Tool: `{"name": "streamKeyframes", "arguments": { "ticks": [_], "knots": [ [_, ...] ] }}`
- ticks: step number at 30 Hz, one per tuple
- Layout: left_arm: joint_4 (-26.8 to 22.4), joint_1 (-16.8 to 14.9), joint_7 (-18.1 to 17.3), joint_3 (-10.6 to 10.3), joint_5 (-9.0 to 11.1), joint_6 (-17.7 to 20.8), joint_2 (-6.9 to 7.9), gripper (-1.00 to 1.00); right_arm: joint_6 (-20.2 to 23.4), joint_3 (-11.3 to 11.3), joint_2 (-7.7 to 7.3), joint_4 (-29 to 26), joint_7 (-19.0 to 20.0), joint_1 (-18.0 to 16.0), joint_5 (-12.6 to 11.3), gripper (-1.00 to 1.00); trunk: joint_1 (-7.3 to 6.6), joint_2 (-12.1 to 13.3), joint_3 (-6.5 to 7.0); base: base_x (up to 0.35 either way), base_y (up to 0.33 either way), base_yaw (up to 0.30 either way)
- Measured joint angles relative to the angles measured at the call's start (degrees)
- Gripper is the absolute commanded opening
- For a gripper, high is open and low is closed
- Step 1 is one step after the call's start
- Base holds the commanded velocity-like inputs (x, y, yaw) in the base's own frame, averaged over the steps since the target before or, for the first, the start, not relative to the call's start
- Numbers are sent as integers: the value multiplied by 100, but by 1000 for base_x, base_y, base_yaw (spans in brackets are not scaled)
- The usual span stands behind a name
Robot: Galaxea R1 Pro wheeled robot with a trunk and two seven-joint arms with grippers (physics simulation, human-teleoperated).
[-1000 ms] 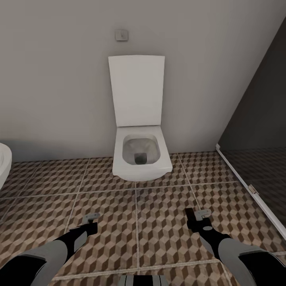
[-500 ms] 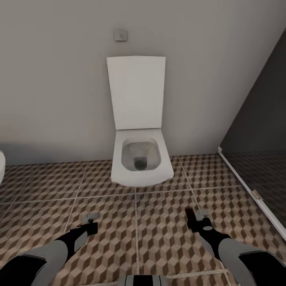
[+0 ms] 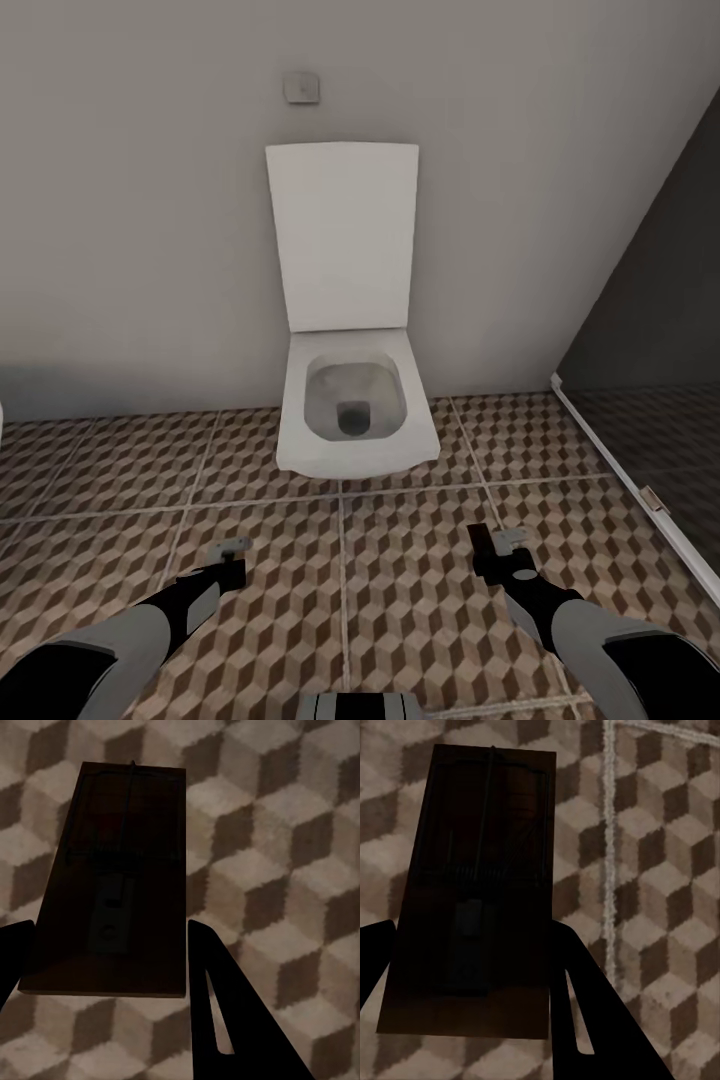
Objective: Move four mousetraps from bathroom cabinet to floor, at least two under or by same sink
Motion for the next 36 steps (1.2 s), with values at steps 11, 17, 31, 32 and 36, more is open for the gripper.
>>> {"name": "streamKeyframes", "arguments": {
  "ticks": [11,17,31,32,36],
  "knots": [
    [-7,0,17,0,4,1,-1,-100,6,0,-3,0,2,0,4,-100,0,0,0,1,-4,0],
    [-16,1,18,7,8,6,2,-100,6,1,-2,0,1,0,4,-100,0,0,0,0,-177,0],
    [-18,0,20,9,14,0,1,-100,30,1,18,0,-45,0,-4,-100,0,0,0,0,-45,2],
    [-18,0,20,9,13,0,2,-100,30,1,17,0,-48,0,-4,-100,0,0,0,0,-2,80],
    [-17,1,20,8,10,0,3,-100,33,0,8,0,-53,-1,1,-100,0,0,0,0,-1,157]
  ]
}}
